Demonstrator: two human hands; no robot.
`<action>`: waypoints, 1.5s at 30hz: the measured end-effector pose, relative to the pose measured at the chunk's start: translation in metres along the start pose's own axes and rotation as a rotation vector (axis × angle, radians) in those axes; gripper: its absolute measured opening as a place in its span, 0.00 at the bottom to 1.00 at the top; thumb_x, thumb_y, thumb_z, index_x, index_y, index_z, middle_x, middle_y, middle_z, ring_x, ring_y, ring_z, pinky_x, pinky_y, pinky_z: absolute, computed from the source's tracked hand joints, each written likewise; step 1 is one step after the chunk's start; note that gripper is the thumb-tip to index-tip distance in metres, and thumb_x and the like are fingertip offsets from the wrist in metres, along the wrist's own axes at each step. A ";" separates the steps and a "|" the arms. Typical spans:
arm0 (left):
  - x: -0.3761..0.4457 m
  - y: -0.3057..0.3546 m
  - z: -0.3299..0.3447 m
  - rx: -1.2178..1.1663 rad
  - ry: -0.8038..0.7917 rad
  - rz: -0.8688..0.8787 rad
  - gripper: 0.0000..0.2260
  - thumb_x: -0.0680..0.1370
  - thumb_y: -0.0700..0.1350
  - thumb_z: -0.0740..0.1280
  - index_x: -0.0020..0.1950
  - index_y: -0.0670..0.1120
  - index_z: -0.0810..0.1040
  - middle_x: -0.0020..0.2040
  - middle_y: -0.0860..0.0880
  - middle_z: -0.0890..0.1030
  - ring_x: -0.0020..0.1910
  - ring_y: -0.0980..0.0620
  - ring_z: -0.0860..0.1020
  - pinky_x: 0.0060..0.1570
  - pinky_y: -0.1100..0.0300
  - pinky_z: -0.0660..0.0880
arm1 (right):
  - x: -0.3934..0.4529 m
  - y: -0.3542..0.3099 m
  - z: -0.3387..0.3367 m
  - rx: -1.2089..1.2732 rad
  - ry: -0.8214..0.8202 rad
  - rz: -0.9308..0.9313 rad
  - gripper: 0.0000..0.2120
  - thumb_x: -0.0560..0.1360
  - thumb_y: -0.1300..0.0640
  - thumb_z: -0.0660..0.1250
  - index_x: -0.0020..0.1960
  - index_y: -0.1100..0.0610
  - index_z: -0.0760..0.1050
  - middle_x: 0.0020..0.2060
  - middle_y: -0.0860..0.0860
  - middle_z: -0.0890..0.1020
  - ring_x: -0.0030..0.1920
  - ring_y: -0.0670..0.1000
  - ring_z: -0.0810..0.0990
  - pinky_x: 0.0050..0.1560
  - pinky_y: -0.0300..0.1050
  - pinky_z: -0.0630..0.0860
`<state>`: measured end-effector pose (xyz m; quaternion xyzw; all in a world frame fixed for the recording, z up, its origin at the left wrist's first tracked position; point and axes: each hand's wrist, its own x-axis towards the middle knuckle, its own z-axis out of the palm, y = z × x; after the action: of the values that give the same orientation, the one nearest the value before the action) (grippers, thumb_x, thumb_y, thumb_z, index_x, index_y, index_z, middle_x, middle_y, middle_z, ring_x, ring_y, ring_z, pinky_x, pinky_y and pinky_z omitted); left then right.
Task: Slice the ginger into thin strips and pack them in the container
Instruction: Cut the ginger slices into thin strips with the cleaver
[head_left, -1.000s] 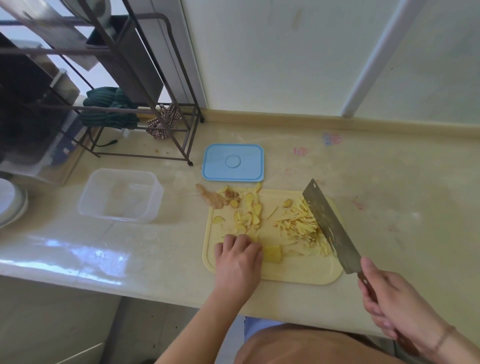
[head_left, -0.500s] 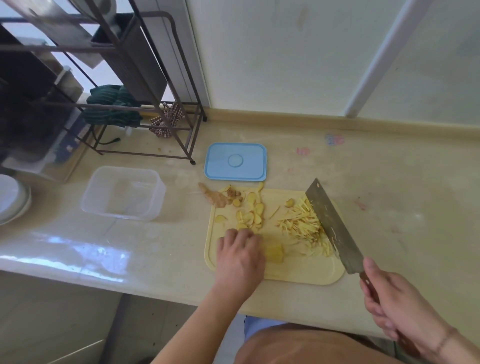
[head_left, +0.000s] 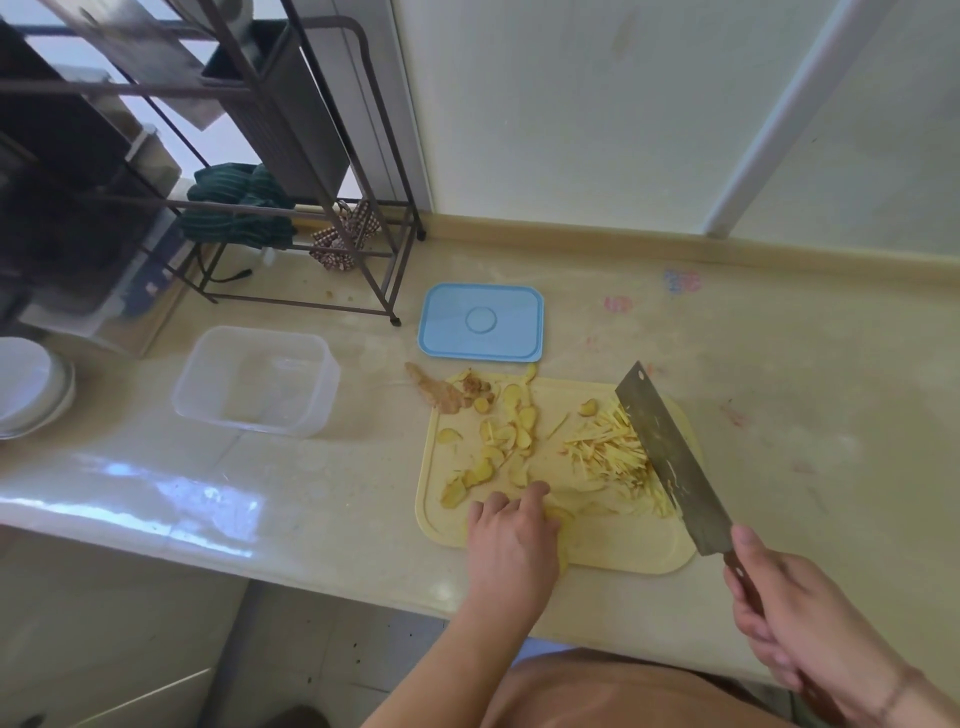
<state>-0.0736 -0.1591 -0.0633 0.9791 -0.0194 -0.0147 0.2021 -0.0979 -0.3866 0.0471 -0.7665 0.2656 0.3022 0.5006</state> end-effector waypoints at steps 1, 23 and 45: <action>-0.001 0.001 0.002 -0.052 0.003 -0.031 0.14 0.71 0.49 0.72 0.56 0.51 0.79 0.30 0.56 0.80 0.37 0.48 0.78 0.39 0.55 0.71 | 0.000 0.000 0.000 -0.002 0.000 -0.001 0.38 0.57 0.21 0.56 0.36 0.59 0.66 0.25 0.55 0.63 0.22 0.50 0.60 0.24 0.37 0.60; 0.117 -0.004 -0.045 0.226 -0.185 -0.026 0.14 0.76 0.56 0.67 0.58 0.51 0.80 0.52 0.51 0.80 0.59 0.45 0.71 0.58 0.48 0.58 | -0.006 -0.002 -0.002 0.003 -0.004 0.000 0.35 0.68 0.25 0.54 0.34 0.59 0.65 0.23 0.54 0.64 0.22 0.50 0.60 0.23 0.37 0.60; 0.006 0.013 -0.039 -0.606 -0.259 -0.388 0.09 0.76 0.42 0.70 0.54 0.53 0.77 0.34 0.50 0.83 0.34 0.56 0.79 0.33 0.66 0.73 | -0.005 0.007 -0.010 0.026 0.009 0.003 0.37 0.63 0.21 0.54 0.36 0.59 0.65 0.25 0.54 0.63 0.22 0.50 0.59 0.23 0.37 0.60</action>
<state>-0.0669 -0.1558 -0.0225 0.8505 0.1462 -0.1812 0.4717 -0.1043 -0.3979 0.0499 -0.7610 0.2727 0.2959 0.5089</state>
